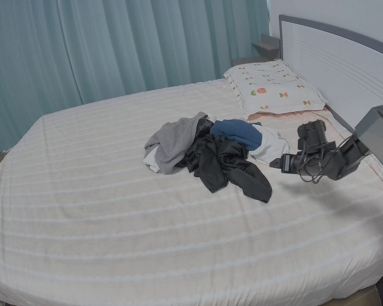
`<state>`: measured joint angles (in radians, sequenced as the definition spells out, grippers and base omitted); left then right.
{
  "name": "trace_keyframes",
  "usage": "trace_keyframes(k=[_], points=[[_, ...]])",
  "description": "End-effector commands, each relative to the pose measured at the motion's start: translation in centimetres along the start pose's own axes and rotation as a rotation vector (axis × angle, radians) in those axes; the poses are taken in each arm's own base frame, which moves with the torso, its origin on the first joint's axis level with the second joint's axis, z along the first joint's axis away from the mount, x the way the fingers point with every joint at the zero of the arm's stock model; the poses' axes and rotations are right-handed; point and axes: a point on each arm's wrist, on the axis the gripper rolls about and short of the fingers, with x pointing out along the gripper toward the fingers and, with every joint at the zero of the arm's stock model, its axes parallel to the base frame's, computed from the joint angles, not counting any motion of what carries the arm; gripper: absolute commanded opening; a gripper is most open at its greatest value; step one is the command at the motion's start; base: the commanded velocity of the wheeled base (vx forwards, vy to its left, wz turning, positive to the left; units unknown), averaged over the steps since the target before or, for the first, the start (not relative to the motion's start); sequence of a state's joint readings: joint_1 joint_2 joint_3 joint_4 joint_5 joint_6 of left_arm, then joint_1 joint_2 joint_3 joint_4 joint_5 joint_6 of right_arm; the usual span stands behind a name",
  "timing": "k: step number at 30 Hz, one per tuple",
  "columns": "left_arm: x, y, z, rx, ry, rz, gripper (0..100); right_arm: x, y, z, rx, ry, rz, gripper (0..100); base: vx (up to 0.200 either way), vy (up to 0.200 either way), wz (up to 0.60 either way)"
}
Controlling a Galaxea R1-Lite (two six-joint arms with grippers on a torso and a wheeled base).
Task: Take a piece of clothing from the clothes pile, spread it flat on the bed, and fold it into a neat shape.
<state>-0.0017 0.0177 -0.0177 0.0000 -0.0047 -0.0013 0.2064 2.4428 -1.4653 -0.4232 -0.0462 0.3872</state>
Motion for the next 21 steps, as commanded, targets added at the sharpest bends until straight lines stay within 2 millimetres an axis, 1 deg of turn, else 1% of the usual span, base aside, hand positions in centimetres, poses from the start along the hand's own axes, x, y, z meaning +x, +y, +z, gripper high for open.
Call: trace_keyframes(k=[1,4,8,13,14,19,20,21], points=[[0.0,0.0,-0.5,0.000,0.002,0.000,100,6.7,1.9,-6.2,0.013,0.105,-0.026,100,0.000,0.000,0.00],[0.0,0.0,-0.5,0.000,0.002,0.000,100,7.2,3.0,-6.6,0.006,0.108,-0.018,100,0.000,0.000,0.00],[0.0,0.0,-0.5,0.000,0.002,0.000,100,7.8,3.6,-7.1,-0.001,0.091,-0.028,100,0.000,0.000,0.00],[0.0,0.0,-0.5,0.000,0.002,0.000,100,8.1,3.6,-7.1,-0.003,0.084,-0.040,100,0.000,0.000,0.00],[0.0,0.0,-0.5,0.000,0.002,0.000,100,8.1,3.6,-7.1,-0.003,0.084,-0.040,0,0.000,0.000,0.00],[0.0,0.0,-0.5,0.000,0.002,0.000,100,7.4,3.7,-5.4,-0.014,0.029,-0.067,0,0.000,0.000,0.00],[0.0,0.0,-0.5,0.000,0.002,0.000,100,7.4,3.7,-5.4,-0.014,0.029,-0.067,0,0.000,0.000,0.00],[0.0,0.0,-0.5,0.000,0.002,0.000,100,6.9,3.8,-4.6,-0.024,0.007,-0.070,0,0.000,0.000,0.00]])
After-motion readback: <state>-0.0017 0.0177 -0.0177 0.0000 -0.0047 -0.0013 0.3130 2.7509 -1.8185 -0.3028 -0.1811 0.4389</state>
